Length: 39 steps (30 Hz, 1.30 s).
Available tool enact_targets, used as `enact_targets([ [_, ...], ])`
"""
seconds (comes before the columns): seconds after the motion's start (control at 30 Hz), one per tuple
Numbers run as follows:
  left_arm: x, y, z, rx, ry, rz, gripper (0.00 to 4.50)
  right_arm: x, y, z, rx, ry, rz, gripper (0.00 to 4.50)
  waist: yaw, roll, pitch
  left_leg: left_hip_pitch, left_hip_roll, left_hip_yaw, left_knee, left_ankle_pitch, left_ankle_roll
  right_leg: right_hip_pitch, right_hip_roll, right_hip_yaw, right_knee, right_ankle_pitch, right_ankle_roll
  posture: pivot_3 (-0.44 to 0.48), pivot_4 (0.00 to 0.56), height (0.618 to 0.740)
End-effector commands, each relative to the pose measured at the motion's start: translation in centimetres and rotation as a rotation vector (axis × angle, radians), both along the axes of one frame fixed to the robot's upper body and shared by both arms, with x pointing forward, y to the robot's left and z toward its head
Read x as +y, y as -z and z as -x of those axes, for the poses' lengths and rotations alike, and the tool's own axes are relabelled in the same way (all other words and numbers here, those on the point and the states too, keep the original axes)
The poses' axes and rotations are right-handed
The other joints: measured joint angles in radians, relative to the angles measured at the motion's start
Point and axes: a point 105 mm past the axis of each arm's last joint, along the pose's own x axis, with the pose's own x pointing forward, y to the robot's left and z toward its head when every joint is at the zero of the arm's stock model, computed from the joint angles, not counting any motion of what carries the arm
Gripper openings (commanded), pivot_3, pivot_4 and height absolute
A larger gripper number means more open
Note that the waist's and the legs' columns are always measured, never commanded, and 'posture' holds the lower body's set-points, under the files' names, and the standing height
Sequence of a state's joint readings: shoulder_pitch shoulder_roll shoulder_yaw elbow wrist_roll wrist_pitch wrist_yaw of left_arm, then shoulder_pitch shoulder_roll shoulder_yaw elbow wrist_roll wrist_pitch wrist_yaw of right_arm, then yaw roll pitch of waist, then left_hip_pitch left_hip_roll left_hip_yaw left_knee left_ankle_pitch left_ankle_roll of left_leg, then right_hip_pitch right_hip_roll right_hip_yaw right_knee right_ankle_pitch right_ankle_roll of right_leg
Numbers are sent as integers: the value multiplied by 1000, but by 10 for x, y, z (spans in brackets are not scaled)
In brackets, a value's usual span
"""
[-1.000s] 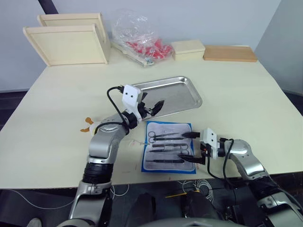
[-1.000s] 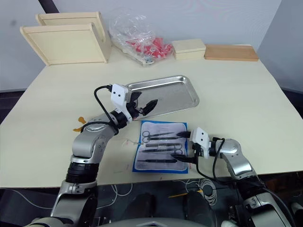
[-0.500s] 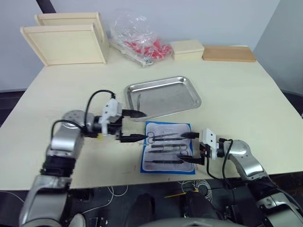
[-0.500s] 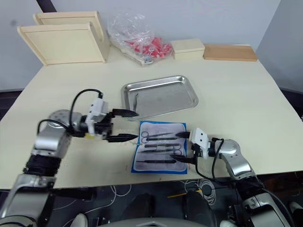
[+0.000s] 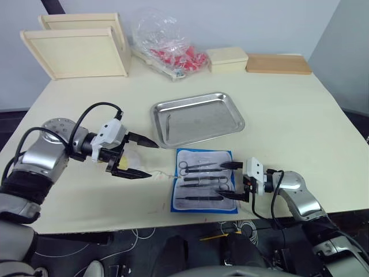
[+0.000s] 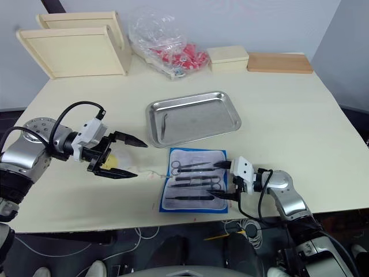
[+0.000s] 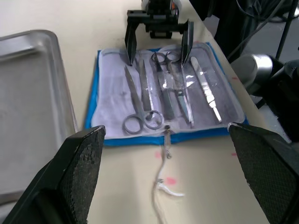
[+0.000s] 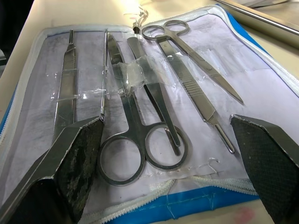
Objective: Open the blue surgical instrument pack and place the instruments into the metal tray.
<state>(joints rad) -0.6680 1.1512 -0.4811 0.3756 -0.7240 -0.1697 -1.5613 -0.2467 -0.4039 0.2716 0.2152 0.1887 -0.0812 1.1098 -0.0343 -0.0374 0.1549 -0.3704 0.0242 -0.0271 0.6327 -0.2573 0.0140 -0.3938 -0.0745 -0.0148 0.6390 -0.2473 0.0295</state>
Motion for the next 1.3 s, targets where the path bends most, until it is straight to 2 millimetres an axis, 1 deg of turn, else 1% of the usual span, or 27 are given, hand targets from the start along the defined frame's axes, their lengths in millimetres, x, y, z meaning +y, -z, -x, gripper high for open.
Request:
enact_targets([
  [0.03,-4,-2,3,-6,71,1,4479,-14,59,23,221,44,141,4500,0,0,0,0,0,0,0,0,0,0,0,-1,0,0,0,0,150,740],
  [0.17,-19,7,-8,-28,83,24,4479,-15,60,23,222,52,141,4500,10,-1,0,0,0,0,0,0,0,0,4,-3,0,-1,2,0,150,740],
  [0.23,-27,12,-16,-43,64,34,4479,-15,60,23,222,54,141,4500,14,-1,-1,0,0,0,2,0,0,0,10,-7,1,-2,4,0,150,740],
  [0.33,-41,18,-23,-32,41,71,4479,-15,59,22,222,57,141,4500,15,-2,-1,0,0,0,2,0,0,0,13,-7,1,-2,4,0,150,740],
  [0.4,-49,25,-25,-17,43,73,3937,-16,59,21,220,60,142,4500,18,-2,-1,0,0,0,2,0,0,1,15,-7,2,-2,3,0,150,740],
  [0.43,-53,28,-26,-16,44,72,3753,-16,59,21,219,61,143,4500,18,-2,-1,0,0,0,2,0,0,1,15,-7,2,-2,3,0,150,740],
  [0.5,-62,34,-29,-15,40,79,2874,-16,58,20,216,63,143,4500,20,-3,-1,0,0,0,3,0,0,2,15,-6,2,-2,3,0,150,740],
  [0.53,-66,38,-32,-23,25,82,2075,-16,58,20,215,64,143,4500,19,-3,-1,0,0,0,3,0,0,2,16,-6,2,-1,3,0,150,740],
  [0.63,-79,52,-41,-4,-19,55,2075,-16,57,18,213,65,146,4500,21,-3,-1,0,0,-1,3,0,0,2,19,-5,2,-1,2,0,150,740],
  [0.73,-88,59,-48,4,-41,41,2075,-16,57,18,211,68,146,4500,21,-3,-1,0,0,-1,4,0,1,2,20,-4,3,-1,2,0,150,740],
  [0.83,-89,68,-48,1,-21,8,2075,-16,58,17,211,71,146,4500,20,-4,-2,0,0,-1,5,0,1,2,20,-4,3,-1,2,0,150,740],
  [1.0,-92,80,-50,9,-39,-5,2075,-15,57,16,208,78,143,4500,21,-5,-2,0,0,-2,5,0,1,2,21,-4,3,-1,2,0,150,740],
  [1.2,-92,88,-53,1,-63,-20,2075,-15,58,17,208,82,142,4500,21,-6,-3,1,0,-2,5,0,1,3,21,-4,3,0,1,0,150,740],
  [1.3,-91,89,-56,1,-89,-23,2075,-15,57,17,209,82,140,4500,21,-6,-4,1,0,-2,5,0,1,3,21,-4,3,0,1,0,150,740],
])
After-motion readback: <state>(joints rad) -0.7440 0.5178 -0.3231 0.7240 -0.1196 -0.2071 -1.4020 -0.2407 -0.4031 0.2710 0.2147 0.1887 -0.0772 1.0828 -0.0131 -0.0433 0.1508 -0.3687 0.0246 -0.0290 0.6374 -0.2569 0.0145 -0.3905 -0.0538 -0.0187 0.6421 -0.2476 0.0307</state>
